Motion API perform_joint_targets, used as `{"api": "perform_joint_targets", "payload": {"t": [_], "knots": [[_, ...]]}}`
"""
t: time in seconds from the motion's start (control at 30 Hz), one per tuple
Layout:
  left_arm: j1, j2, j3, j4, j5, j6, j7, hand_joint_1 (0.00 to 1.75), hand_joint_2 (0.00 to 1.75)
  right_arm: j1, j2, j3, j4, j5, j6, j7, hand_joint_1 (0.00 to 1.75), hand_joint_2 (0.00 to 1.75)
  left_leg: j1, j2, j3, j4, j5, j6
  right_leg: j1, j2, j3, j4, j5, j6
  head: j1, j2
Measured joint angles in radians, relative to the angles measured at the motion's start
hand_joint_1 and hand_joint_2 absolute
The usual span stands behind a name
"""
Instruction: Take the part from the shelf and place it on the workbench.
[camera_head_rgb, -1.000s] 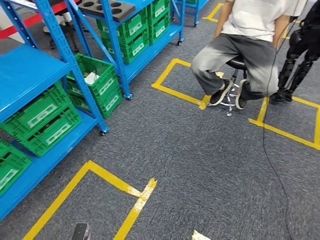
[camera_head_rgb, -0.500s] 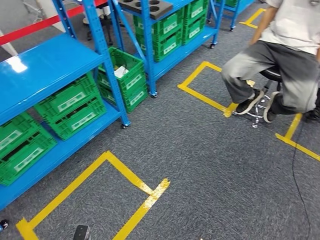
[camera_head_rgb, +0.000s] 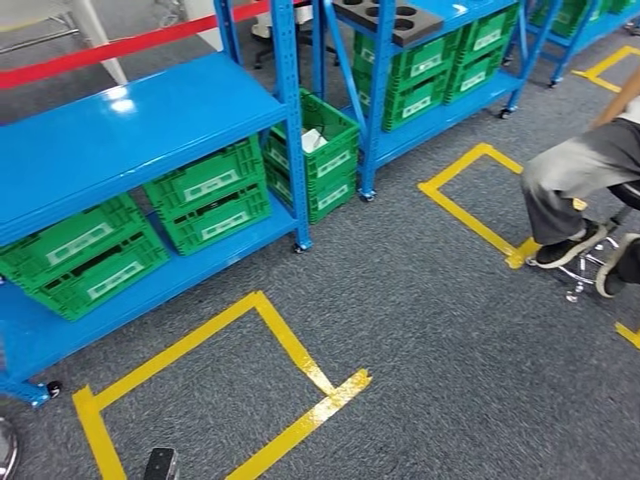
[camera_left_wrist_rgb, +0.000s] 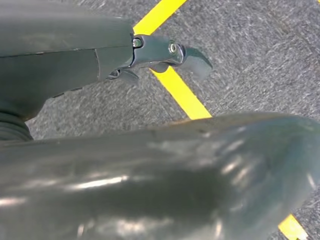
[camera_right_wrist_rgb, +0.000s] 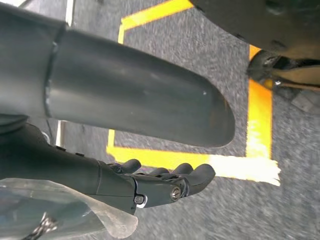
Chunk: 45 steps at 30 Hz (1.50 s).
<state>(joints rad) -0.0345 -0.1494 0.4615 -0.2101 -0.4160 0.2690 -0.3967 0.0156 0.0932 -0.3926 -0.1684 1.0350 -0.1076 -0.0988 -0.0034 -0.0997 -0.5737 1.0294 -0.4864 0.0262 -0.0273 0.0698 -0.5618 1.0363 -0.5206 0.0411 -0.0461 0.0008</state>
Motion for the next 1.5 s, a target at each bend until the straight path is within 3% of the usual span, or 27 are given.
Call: {"api": "perform_joint_targets", "payload": {"t": [0.03,0.1,0.17,0.23,0.3,0.33,0.4,0.43,0.5,0.53,0.6,0.67,0.73,0.8,0.83,0.9,0.93,0.97,1.03,1.1,1.17,1.23,1.3,1.33,1.37,1.43,1.5], "knots": [[0.000,0.000,0.000,0.000,0.000,-0.001,0.000,0.00,0.00,-0.001,0.000,0.000,0.000,0.000,0.003,0.000,0.00,0.00,0.001,-0.010,-0.003,0.001,0.001,-0.006,0.001,0.003,0.007,-0.008,-0.004,-0.004,0.000,0.000],[0.004,0.001,0.000,0.000,0.000,-0.003,0.000,0.00,0.00,-0.003,0.000,0.000,0.000,0.000,0.008,-0.001,0.00,0.00,0.004,-0.018,-0.006,0.002,0.002,-0.017,0.002,-0.016,0.015,-0.013,-0.003,-0.016,0.000,0.000],[0.005,0.001,0.000,0.000,0.000,-0.003,0.000,0.00,0.00,-0.002,0.000,0.000,0.000,0.000,0.012,-0.003,0.00,0.00,0.003,0.022,-0.027,0.048,-0.027,-0.027,0.000,-0.040,0.020,-0.017,-0.002,-0.029,-0.006,0.000],[0.000,0.001,0.000,0.001,0.000,-0.005,0.000,0.00,0.00,0.001,-0.001,0.000,0.000,0.000,0.014,-0.003,0.00,0.00,0.004,0.071,-0.083,0.165,-0.085,-0.036,0.003,-0.069,0.023,-0.018,-0.006,-0.039,-0.012,0.000],[-0.001,0.001,0.000,0.001,-0.001,-0.008,0.000,0.00,0.00,0.003,-0.001,0.000,0.000,0.001,0.018,-0.004,0.00,0.00,0.008,0.084,-0.134,0.268,-0.117,-0.040,0.005,-0.099,0.027,-0.018,-0.010,-0.042,-0.012,0.000],[0.000,0.001,0.000,0.001,-0.001,-0.010,0.000,0.00,0.00,0.002,-0.001,0.000,0.000,0.001,0.021,-0.004,0.00,0.00,0.009,0.087,-0.138,0.273,-0.105,-0.041,0.006,-0.112,0.030,-0.018,-0.014,-0.042,-0.012,0.000],[0.003,0.001,0.000,0.001,-0.002,-0.011,-0.001,0.00,0.00,0.002,-0.001,0.000,0.000,0.002,0.024,-0.006,0.00,0.00,0.008,0.104,-0.093,0.179,-0.038,-0.034,0.007,-0.136,0.041,-0.018,-0.021,-0.039,-0.012,0.000],[0.003,0.001,0.000,0.001,-0.002,-0.012,-0.002,0.00,0.00,0.002,-0.001,0.000,0.000,0.002,0.026,-0.007,0.00,0.00,0.002,0.132,-0.060,0.114,-0.010,-0.028,0.007,-0.147,0.043,-0.018,-0.026,-0.035,-0.012,0.000],[-0.001,0.001,0.000,0.001,-0.002,-0.016,-0.005,0.00,0.00,0.002,-0.001,0.000,0.000,0.002,0.029,-0.008,0.00,0.00,-0.011,0.181,-0.019,0.024,0.010,-0.015,0.012,-0.169,0.051,-0.018,-0.035,-0.024,-0.012,0.000],[-0.003,0.001,0.000,0.001,-0.002,-0.018,-0.006,0.00,0.00,0.001,-0.001,0.000,0.001,0.003,0.030,-0.008,0.00,0.00,-0.016,0.191,-0.015,0.012,0.004,-0.010,0.014,-0.181,0.054,-0.020,-0.038,-0.019,-0.011,0.000],[-0.001,0.001,0.000,0.001,-0.002,-0.020,-0.008,0.00,0.00,-0.003,-0.001,0.000,0.000,0.003,0.032,-0.008,0.00,0.00,-0.015,0.168,-0.014,0.003,0.005,-0.002,0.016,-0.198,0.065,-0.023,-0.045,-0.010,-0.009,0.000],[0.001,0.000,0.001,0.001,-0.002,-0.021,-0.012,0.00,0.00,-0.005,-0.002,0.000,0.000,0.004,0.033,-0.009,0.00,0.00,-0.007,0.142,-0.010,-0.006,0.009,0.007,0.012,-0.154,0.055,0.009,-0.071,-0.001,-0.004,0.000],[0.000,-0.002,0.002,0.001,-0.002,-0.023,-0.017,0.00,0.00,-0.005,-0.004,0.001,0.000,0.004,0.035,-0.009,0.00,0.00,-0.003,0.116,-0.008,-0.009,0.011,0.015,0.009,-0.092,-0.001,0.122,-0.128,0.004,0.003,0.000],[-0.001,-0.004,0.002,0.001,-0.002,-0.025,-0.019,0.00,0.00,-0.001,-0.004,0.001,0.001,0.005,0.036,-0.009,0.00,0.00,-0.003,0.085,-0.007,-0.009,0.010,0.018,0.009,-0.074,-0.069,0.241,-0.164,0.007,0.004,0.000],[0.000,-0.005,0.002,0.001,-0.002,-0.025,-0.020,0.00,0.00,0.001,-0.004,0.002,0.001,0.005,0.036,-0.008,0.00,0.00,-0.003,0.070,-0.005,-0.009,0.009,0.019,0.009,-0.072,-0.085,0.256,-0.154,0.007,0.005,0.000],[0.001,-0.006,0.002,0.001,-0.002,-0.025,-0.020,0.00,0.00,0.002,-0.006,0.003,0.001,0.005,0.036,-0.008,0.00,0.00,-0.002,0.039,0.000,-0.008,0.007,0.016,0.007,-0.063,-0.062,0.172,-0.078,0.005,0.004,0.000],[0.001,-0.006,0.002,0.001,-0.002,-0.025,-0.020,0.00,0.00,0.002,-0.007,0.004,0.001,0.005,0.036,-0.008,0.00,0.00,-0.002,0.025,0.001,-0.007,0.006,0.013,0.004,-0.039,-0.037,0.106,-0.042,0.004,0.005,0.000],[0.000,-0.006,0.002,0.001,-0.002,-0.025,-0.020,0.00,0.00,0.003,-0.007,0.006,0.002,0.005,0.037,-0.009,0.00,0.00,-0.002,0.012,0.000,-0.004,0.004,0.009,0.001,-0.012,-0.013,0.045,-0.018,0.003,0.004,0.000],[-0.001,-0.007,0.002,0.001,-0.003,-0.025,-0.019,0.00,0.00,0.002,-0.008,0.009,0.003,0.005,0.038,-0.009,0.00,0.00,0.000,-0.012,-0.007,-0.001,0.006,-0.003,-0.002,0.026,0.014,-0.007,-0.012,0.000,0.004,0.000],[0.001,-0.006,0.002,0.001,-0.005,-0.023,-0.018,0.00,0.00,0.001,-0.008,0.010,0.004,0.005,0.041,-0.008,0.00,0.00,0.004,-0.030,-0.013,-0.001,0.009,-0.016,0.000,0.009,0.022,-0.012,-0.012,-0.009,0.004,0.000],[0.003,-0.005,0.002,0.002,-0.009,-0.022,-0.017,0.00,0.00,0.001,-0.008,0.010,0.004,0.006,0.043,-0.009,0.00,0.00,0.003,0.004,-0.025,0.026,-0.008,-0.028,-0.001,-0.018,0.028,-0.018,-0.010,-0.023,-0.002,0.000],[-0.001,-0.005,0.002,0.002,-0.011,-0.021,-0.017,0.00,0.00,0.003,-0.008,0.010,0.004,0.006,0.044,-0.008,0.00,0.00,0.002,0.064,-0.072,0.126,-0.060,-0.038,0.000,-0.050,0.034,-0.021,-0.012,-0.035,-0.009,0.000],[-0.005,-0.005,0.002,0.002,-0.012,-0.021,-0.016,0.00,0.00,0.004,-0.009,0.010,0.004,0.006,0.045,-0.008,0.00,0.00,0.007,0.085,-0.134,0.251,-0.107,-0.045,0.004,-0.078,0.037,-0.021,-0.017,-0.040,-0.011,0.000],[-0.005,-0.005,0.002,0.002,-0.012,-0.021,-0.016,0.00,0.00,0.003,-0.009,0.010,0.004,0.005,0.047,-0.008,0.00,0.00,0.008,0.088,-0.148,0.280,-0.109,-0.046,0.005,-0.088,0.039,-0.021,-0.019,-0.040,-0.011,0.000],[-0.004,-0.005,0.002,0.002,-0.012,-0.022,-0.016,0.00,0.00,0.002,-0.009,0.010,0.004,0.003,0.049,-0.010,0.00,0.00,0.009,0.089,-0.141,0.266,-0.089,-0.045,0.006,-0.095,0.041,-0.021,-0.021,-0.040,-0.012,0.000],[-0.002,-0.005,0.002,0.002,-0.012,-0.025,-0.016,0.00,0.00,0.000,-0.008,0.010,0.004,-0.003,0.056,-0.014,0.00,0.00,0.007,0.091,-0.080,0.145,-0.019,-0.036,0.007,-0.104,0.048,-0.021,-0.025,-0.037,-0.012,0.000],[-0.004,-0.003,0.002,0.002,-0.012,-0.028,-0.017,0.00,0.00,0.000,-0.008,0.010,0.004,-0.011,0.061,-0.019,0.00,0.00,0.002,0.097,-0.023,0.034,0.014,-0.023,0.010,-0.108,0.050,-0.021,-0.030,-0.029,-0.012,0.000]]}}
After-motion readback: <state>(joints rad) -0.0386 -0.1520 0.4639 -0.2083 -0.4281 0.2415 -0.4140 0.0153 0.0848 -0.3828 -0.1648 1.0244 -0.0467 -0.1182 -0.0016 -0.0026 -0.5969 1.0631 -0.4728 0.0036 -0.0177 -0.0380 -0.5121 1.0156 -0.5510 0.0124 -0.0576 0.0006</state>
